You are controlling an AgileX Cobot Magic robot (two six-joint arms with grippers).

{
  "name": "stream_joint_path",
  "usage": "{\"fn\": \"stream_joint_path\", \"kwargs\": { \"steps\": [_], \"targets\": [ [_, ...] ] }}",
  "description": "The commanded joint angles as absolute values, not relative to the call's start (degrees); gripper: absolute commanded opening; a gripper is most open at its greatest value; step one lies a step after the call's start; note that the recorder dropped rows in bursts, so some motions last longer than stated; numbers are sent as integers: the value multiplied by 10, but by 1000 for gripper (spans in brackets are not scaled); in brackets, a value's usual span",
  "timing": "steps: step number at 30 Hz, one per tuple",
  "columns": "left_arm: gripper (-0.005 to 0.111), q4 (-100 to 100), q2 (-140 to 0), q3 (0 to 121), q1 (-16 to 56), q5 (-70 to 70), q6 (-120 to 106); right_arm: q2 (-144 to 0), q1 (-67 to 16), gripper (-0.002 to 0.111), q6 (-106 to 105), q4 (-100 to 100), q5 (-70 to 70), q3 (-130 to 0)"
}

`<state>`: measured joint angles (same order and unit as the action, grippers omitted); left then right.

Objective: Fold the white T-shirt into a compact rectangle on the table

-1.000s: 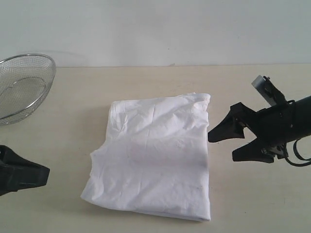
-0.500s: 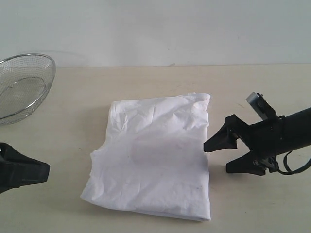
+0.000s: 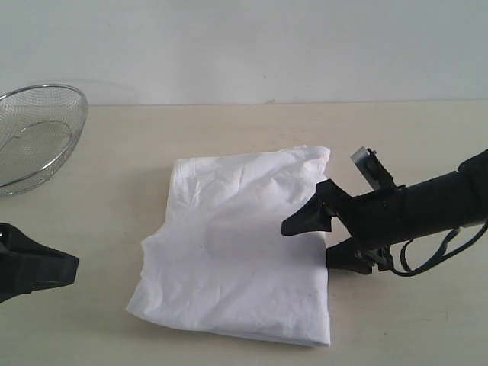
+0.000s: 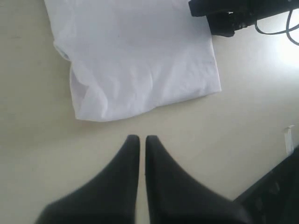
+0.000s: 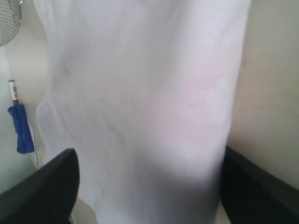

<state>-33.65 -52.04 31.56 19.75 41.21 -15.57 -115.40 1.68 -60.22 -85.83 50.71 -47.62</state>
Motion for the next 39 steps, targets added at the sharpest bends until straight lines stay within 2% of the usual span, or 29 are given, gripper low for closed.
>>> {"fn": "stream_joint_path", "kwargs": {
  "steps": [1, 7, 13, 15, 19, 21, 23, 27, 34, 39],
  "targets": [
    [5, -340, -517, 313, 198, 406, -150, -1179, 6, 74, -625, -870, 461, -476],
    [5, -340, -517, 313, 198, 405, -150, -1197, 0, 72, -641, -897, 468, -476],
    [5, -340, -517, 313, 198, 404, -152, -1211, 0, 43, -641, -896, 466, -476],
    [5, -340, -517, 313, 198, 403, -152, -1213, 0, 44, -641, -898, 465, -476],
    [5, -340, -517, 313, 198, 403, -152, -1213, 0, 53, -646, -909, 466, -476],
    [5, -340, -517, 313, 198, 403, -152, -1213, 0, 51, -650, -913, 461, -476],
    [5, -340, -517, 313, 198, 403, -153, -1213, 0, 38, -650, -914, 458, -476],
    [5, -340, -517, 313, 198, 403, -153, -1213, 0, 1, -659, -923, 462, -476],
    [5, -340, -517, 313, 198, 402, -159, -1175, 13, 0, -665, -944, 450, -487],
    [5, -340, -517, 313, 198, 402, -160, -1159, 63, 0, -558, -849, 501, -562]
  ]
}}
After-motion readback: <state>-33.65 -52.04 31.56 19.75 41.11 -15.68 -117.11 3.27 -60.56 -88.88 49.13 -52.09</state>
